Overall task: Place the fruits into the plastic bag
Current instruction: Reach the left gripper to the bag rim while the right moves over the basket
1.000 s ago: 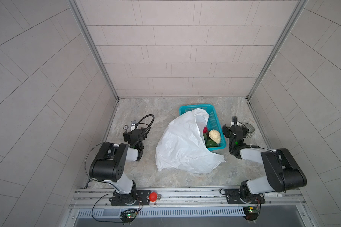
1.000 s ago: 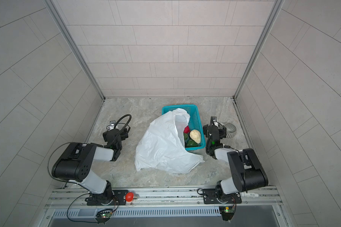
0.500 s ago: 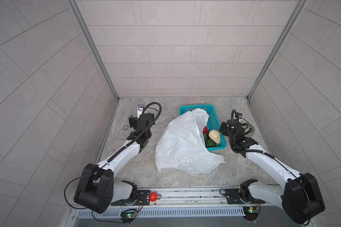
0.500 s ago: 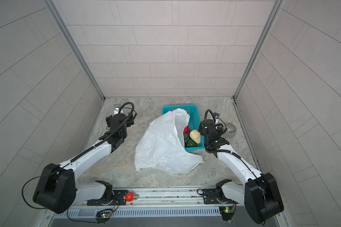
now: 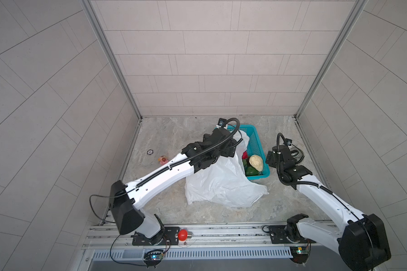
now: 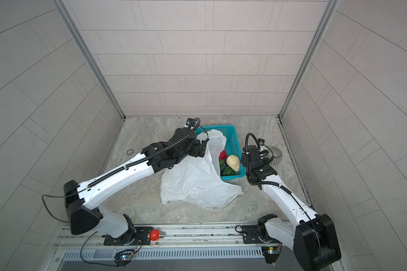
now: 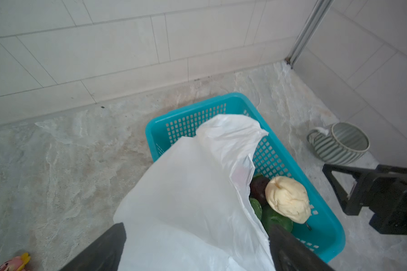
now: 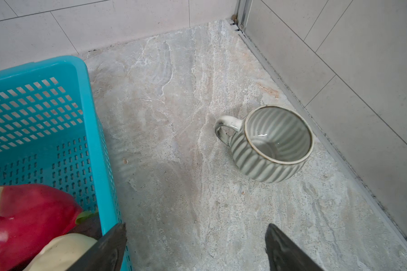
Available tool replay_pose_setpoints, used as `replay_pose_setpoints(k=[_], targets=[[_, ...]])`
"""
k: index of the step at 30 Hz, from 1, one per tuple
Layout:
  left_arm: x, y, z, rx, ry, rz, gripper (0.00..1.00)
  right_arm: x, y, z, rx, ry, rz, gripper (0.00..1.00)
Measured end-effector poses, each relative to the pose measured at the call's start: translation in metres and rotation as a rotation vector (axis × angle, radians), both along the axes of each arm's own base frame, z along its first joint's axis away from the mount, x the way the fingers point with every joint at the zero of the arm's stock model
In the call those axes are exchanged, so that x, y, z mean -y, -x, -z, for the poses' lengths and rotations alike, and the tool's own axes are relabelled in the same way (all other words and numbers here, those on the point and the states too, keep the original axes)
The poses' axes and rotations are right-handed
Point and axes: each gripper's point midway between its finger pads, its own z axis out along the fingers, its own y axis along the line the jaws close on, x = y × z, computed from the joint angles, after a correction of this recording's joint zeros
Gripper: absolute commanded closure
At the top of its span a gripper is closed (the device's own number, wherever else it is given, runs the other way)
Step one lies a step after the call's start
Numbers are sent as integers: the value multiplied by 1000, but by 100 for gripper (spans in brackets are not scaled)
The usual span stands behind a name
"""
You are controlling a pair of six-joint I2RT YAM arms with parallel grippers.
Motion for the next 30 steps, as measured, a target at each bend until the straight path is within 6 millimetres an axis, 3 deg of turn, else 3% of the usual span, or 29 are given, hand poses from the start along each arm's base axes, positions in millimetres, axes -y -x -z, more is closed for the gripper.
replay_pose_setpoints(k=[6, 11, 14, 17, 20, 23, 24, 27, 30], targets=[[31, 9, 46, -125, -110, 56, 0, -5, 0, 1, -6, -14, -29, 11], [37, 11, 53, -169, -146, 48, 0, -8, -1, 2, -9, -22, -42, 11], [35, 13, 61, -197, -186, 37, 7, -9, -1, 1, -6, -29, -48, 11], [28, 17, 81, -245, -250, 22, 18, -10, -1, -1, 1, -35, -52, 11], [26, 19, 99, -296, -315, 20, 37, -10, -1, -3, 10, -39, -55, 11], [28, 19, 106, -332, -356, 17, 79, -11, -2, -3, 11, -42, -57, 11], [29, 19, 106, -339, -359, 12, 87, -11, -2, -3, 11, -43, -59, 11], [27, 18, 104, -355, -350, 8, 100, -13, -1, -3, 8, -50, -67, 11], [26, 24, 100, -396, -266, 60, 100, -15, -1, -2, 4, -58, -76, 12]])
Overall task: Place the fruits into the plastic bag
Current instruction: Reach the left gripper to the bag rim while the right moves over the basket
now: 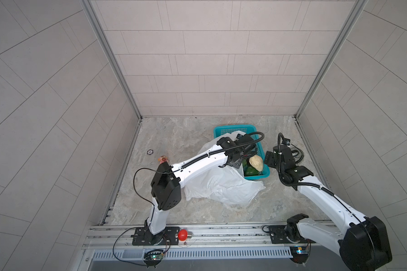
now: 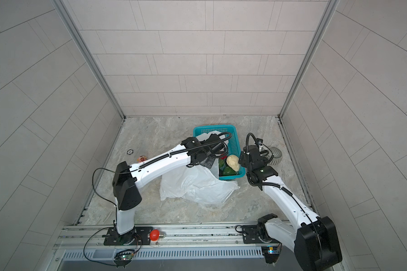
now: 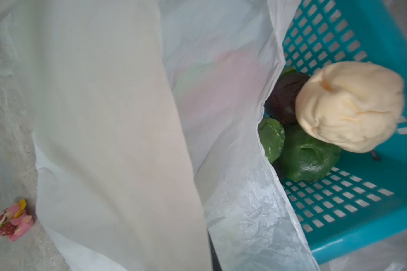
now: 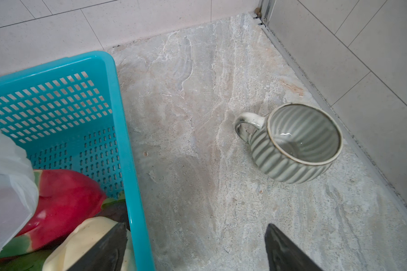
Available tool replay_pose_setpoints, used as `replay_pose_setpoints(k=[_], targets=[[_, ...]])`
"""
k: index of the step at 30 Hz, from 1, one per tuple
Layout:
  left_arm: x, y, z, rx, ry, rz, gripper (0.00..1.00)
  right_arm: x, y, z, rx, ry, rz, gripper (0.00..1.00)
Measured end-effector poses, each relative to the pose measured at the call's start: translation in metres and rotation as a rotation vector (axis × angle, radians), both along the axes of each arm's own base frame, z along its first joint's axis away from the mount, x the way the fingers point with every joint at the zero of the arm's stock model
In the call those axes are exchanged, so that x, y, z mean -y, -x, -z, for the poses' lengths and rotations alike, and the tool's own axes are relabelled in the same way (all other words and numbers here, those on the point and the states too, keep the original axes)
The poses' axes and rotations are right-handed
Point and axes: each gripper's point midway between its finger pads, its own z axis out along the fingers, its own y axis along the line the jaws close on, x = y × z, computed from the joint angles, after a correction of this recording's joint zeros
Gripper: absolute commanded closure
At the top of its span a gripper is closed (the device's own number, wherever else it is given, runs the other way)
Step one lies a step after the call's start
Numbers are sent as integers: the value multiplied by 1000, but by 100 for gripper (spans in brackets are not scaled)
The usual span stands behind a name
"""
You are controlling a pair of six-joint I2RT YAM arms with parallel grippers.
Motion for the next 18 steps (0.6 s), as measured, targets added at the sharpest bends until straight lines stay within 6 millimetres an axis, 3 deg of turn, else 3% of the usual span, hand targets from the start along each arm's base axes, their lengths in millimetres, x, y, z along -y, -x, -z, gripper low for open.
replay_pose_setpoints(k=[4, 10, 14, 18], targets=[[-22, 2, -22, -68, 281, 2, 100, -7, -1, -4, -5, -24, -33, 14], [-76, -26, -70, -60, 744, -96, 100, -43, -8, -24, 24, -99, -171, 14], [-86, -37, -69, -128, 970, -135, 100, -71, -7, -33, 10, -140, -283, 16], [-86, -38, -68, -198, 1115, -155, 100, -86, -10, -34, -48, -143, -335, 18]])
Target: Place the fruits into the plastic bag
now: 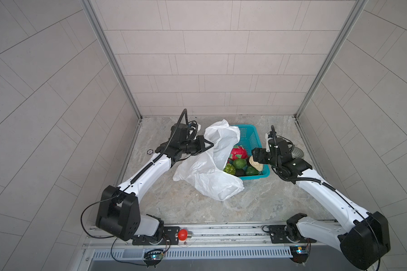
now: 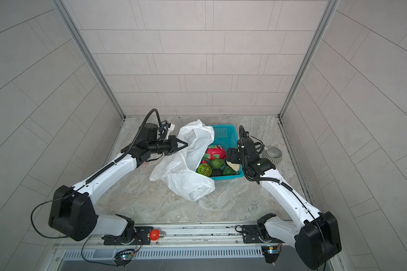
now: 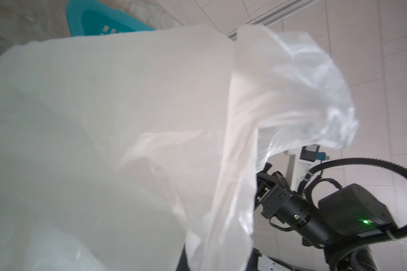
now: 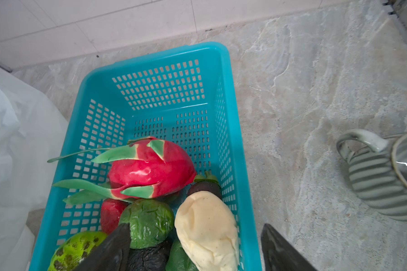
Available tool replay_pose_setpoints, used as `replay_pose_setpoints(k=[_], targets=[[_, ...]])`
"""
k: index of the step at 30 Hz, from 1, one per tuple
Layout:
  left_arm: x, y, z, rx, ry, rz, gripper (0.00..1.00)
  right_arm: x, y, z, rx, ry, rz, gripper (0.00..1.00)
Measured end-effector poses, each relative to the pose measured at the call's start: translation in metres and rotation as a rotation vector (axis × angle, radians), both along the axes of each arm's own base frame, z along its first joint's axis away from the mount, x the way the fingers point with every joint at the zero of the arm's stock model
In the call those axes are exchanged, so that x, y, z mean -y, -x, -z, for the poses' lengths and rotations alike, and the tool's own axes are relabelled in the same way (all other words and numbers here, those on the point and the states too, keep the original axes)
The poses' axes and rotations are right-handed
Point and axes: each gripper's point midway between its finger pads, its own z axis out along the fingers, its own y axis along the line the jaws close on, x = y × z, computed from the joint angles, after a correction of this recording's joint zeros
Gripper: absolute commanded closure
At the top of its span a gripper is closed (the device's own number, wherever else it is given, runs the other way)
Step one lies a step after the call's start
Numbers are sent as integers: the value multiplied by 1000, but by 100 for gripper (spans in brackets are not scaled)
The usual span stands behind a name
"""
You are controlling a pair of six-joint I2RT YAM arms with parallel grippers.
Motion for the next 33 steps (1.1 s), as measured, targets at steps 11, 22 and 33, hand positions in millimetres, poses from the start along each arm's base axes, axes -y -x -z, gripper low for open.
replay_pose_setpoints(k=[11, 22, 33], targets=[[-7, -4, -22, 38, -16, -10, 100, -62, 31, 6, -38, -71, -249, 17], [-15, 18, -32, 100, -63, -10, 100, -117, 18, -4, 31, -359, -359, 18], [-10, 30, -33, 89, -42, 7, 100, -149, -25, -40, 145, -457, -376, 100]])
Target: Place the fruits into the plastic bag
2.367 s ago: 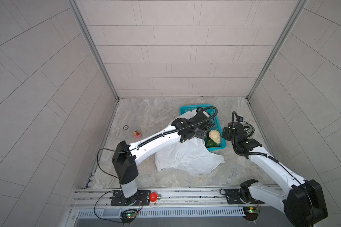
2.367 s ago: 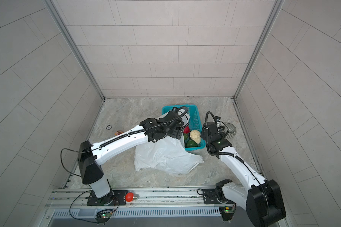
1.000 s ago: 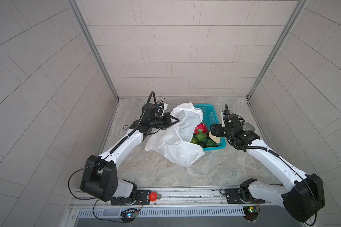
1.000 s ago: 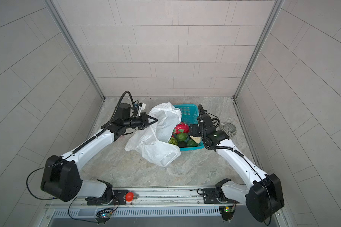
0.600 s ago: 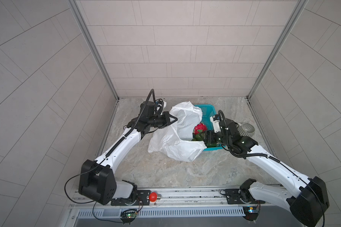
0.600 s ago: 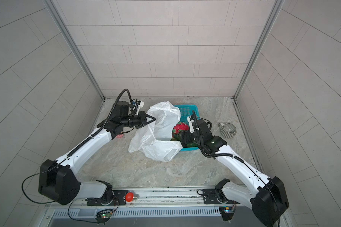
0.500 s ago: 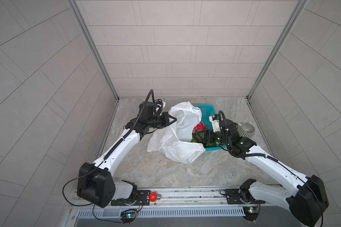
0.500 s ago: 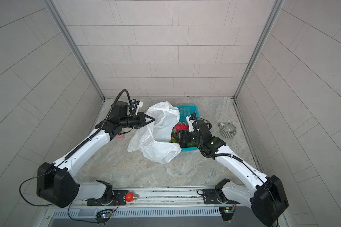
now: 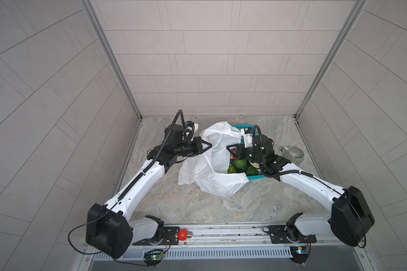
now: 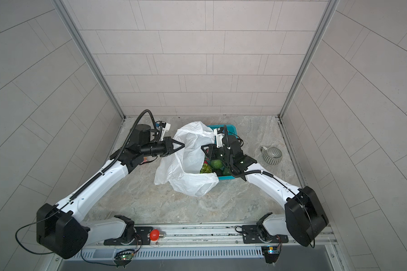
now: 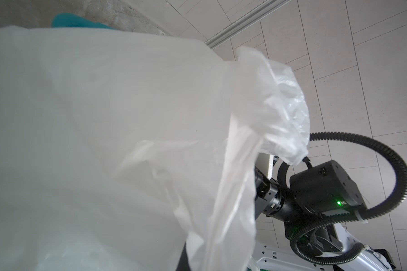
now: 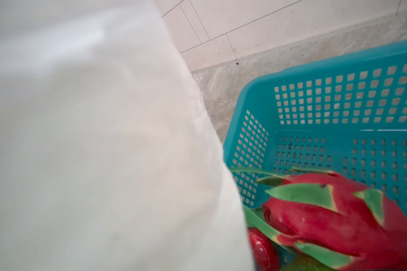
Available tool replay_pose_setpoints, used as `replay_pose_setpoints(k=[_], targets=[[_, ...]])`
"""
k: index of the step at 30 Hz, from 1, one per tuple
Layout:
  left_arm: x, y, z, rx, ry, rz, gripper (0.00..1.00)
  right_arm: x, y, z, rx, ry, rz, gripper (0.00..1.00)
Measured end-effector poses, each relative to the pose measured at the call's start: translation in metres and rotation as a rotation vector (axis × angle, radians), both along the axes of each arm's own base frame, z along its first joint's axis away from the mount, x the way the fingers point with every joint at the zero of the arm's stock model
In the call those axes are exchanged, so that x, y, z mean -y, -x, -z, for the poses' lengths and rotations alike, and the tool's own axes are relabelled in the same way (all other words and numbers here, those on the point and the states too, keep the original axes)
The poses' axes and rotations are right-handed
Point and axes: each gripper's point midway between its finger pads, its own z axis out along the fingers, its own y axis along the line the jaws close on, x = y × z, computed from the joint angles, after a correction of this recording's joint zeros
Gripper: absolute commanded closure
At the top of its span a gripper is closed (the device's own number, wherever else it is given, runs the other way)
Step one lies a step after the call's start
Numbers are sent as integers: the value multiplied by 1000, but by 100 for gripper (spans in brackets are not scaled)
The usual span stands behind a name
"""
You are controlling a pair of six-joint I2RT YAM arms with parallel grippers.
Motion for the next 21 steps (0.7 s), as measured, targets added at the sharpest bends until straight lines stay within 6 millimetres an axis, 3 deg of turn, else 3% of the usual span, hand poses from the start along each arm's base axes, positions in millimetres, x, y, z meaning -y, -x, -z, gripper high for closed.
replay_pose_setpoints(k=[5, 9, 15, 21], targets=[[-1, 2, 5, -21, -15, -1, 100, -11, -24, -16, 27, 19, 1, 100], [-12, 6, 14, -57, -97, -16, 100, -4, -38, -24, 33, 105, 46, 100], [-37, 12, 4, -54, -161, -55, 100, 36, -60, -30, 22, 257, 182, 100], [-64, 10, -3, -82, -127, -119, 100, 77, -64, -9, -42, 410, 295, 100]])
